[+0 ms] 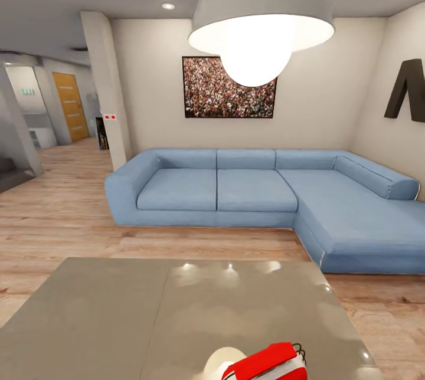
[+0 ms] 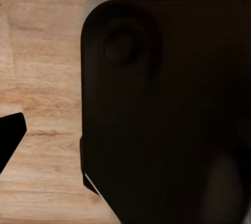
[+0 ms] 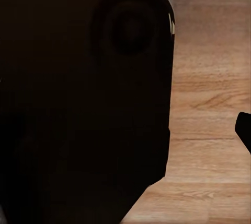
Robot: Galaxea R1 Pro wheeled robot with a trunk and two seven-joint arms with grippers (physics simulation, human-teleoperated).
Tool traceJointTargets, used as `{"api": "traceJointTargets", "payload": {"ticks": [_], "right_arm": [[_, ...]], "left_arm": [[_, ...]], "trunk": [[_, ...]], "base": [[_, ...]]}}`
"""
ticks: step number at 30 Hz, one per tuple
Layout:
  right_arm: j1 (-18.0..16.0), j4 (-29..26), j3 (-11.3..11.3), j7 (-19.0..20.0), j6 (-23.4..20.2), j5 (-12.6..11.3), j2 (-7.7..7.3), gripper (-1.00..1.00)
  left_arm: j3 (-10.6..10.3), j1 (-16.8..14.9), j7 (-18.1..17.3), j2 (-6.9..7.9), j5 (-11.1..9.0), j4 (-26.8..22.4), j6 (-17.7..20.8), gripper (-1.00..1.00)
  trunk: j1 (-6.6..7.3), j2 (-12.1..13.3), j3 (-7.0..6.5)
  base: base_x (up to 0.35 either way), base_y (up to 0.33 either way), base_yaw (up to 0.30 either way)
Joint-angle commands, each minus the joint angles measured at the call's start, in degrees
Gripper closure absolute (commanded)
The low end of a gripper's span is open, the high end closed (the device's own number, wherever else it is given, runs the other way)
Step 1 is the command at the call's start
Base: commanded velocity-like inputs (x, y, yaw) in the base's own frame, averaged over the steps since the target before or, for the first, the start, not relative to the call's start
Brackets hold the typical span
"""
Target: Turn on the radio receiver that's on the table in the living room.
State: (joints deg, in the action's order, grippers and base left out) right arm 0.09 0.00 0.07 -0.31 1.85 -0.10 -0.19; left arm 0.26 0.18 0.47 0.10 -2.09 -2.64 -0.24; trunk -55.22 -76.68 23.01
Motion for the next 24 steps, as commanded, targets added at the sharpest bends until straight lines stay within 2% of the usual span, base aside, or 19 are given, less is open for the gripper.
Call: {"api": "traceJointTargets", "payload": {"ticks": [1,4,8,12,16,24], "right_arm": [[0.0,0.0,0.0,0.0,0.0,0.0,-0.03,-1.0],[0.0,0.0,-0.1,0.1,0.0,-0.1,-0.06,-1.0],[0.0,0.0,-0.1,0.2,0.0,-0.1,-0.07,-1.0],[0.0,0.0,-0.2,0.2,0.1,-0.1,-0.08,-1.0],[0.0,0.0,-0.2,0.2,0.1,-0.1,-0.08,-1.0],[0.0,0.0,-0.3,0.2,0.1,-0.1,-0.21,-1.0]], "left_arm": [[0.0,0.0,0.0,0.0,0.0,0.0,0.0,-1.0],[0.0,0.0,0.1,0.02,-0.1,0.0,0.0,-1.0],[-0.1,0.0,0.0,0.05,-1.6,0.0,0.0,-1.0],[-0.1,0.0,0.1,0.07,-2.1,0.0,0.0,-1.0],[-0.1,0.0,0.1,0.07,-2.3,0.0,-0.1,-1.0],[-0.2,0.0,0.1,0.13,-2.4,0.0,-0.4,-1.0]], "trunk": [[0.23,0.4,-0.19],[0.89,1.6,-0.72],[1.76,3.2,-1.44],[2.64,4.8,-2.16],[2.64,4.8,-2.06],[2.64,4.8,-1.52]], "base": [[0.0,0.0,0.0],[0.0,0.0,0.0],[0.0,0.0,0.0],[0.0,0.0,0.0],[0.0,0.0,-0.049],[0.0,0.0,-0.159]]}}
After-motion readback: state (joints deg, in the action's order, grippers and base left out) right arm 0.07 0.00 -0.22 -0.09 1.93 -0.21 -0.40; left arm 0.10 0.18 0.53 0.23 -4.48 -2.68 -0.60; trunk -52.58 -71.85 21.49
